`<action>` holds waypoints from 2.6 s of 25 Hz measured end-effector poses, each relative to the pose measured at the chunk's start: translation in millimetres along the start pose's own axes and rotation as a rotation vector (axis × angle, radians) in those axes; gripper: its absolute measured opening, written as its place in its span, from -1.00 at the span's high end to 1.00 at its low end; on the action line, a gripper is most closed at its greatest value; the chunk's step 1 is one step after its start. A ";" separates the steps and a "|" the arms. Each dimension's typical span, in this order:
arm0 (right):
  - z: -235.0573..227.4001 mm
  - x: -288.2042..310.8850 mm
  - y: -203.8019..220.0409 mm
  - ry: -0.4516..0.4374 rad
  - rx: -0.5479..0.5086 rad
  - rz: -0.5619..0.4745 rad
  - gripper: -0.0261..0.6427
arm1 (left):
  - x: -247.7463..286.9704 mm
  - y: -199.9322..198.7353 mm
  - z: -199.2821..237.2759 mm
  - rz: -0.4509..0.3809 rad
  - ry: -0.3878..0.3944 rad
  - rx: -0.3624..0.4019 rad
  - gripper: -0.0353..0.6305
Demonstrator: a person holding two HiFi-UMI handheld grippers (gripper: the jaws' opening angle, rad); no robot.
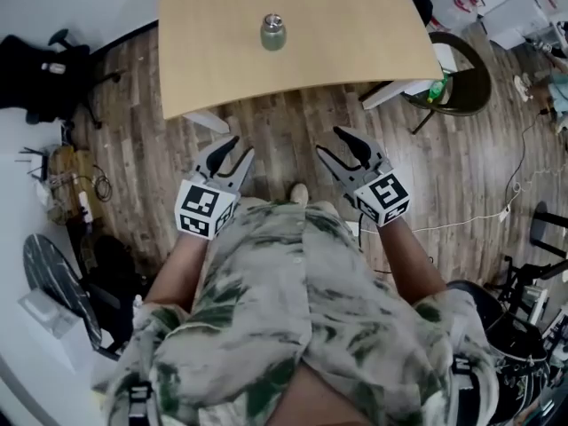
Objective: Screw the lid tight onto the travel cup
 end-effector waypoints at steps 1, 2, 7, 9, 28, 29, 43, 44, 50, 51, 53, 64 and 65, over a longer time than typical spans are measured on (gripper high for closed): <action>-8.6 -1.4 1.2 -0.014 0.001 -0.002 0.25 | 5.8 -2.3 -4.0 0.000 -0.017 -0.005 0.50; -16.9 -2.3 2.0 -0.027 0.001 -0.005 0.24 | 11.3 -4.8 -7.9 0.000 -0.032 -0.010 0.50; -44.0 3.6 8.7 -0.065 0.002 -0.008 0.22 | 26.2 -8.7 -19.0 0.011 -0.082 -0.039 0.50; -47.7 10.7 9.6 -0.066 0.009 -0.008 0.21 | 24.4 -9.7 -16.4 0.015 -0.091 -0.043 0.50; -53.6 178.6 -18.5 0.080 -0.011 0.074 0.11 | 31.6 -46.3 167.6 0.006 0.049 0.027 0.50; -52.6 187.1 -20.8 0.093 -0.010 0.075 0.11 | 30.3 -48.7 177.3 0.008 0.063 0.037 0.50; -83.2 280.3 2.7 0.201 0.037 0.155 -0.10 | 42.5 -56.9 263.2 0.057 0.136 0.062 0.50; -87.8 285.6 5.0 0.204 0.031 0.166 -0.11 | 44.9 -59.4 265.3 0.055 0.132 0.053 0.50; -112.1 318.6 19.0 0.161 -0.019 0.216 -0.23 | 70.3 -70.7 268.6 0.055 0.117 0.032 0.49; -114.8 323.0 21.7 0.149 -0.019 0.221 -0.24 | 74.2 -72.8 269.0 0.055 0.113 0.028 0.49; -116.2 333.7 22.9 0.119 -0.015 0.219 -0.25 | 78.5 -75.7 272.6 0.053 0.100 0.010 0.49; -125.1 385.3 29.2 0.008 -0.056 0.196 -0.31 | 90.6 -83.0 278.5 0.085 0.016 -0.036 0.49; -125.8 390.5 30.6 -0.001 -0.065 0.194 -0.31 | 91.5 -83.1 280.1 0.087 0.011 -0.040 0.49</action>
Point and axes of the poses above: the fingertips, and each gripper's own axes: x forward along the fingers, z to its left, y out of its underside, the point moved 2 cm from there along -x, backward along the fingers, and after that the axes turned 12 degrees about y, right-handed, at the moved point
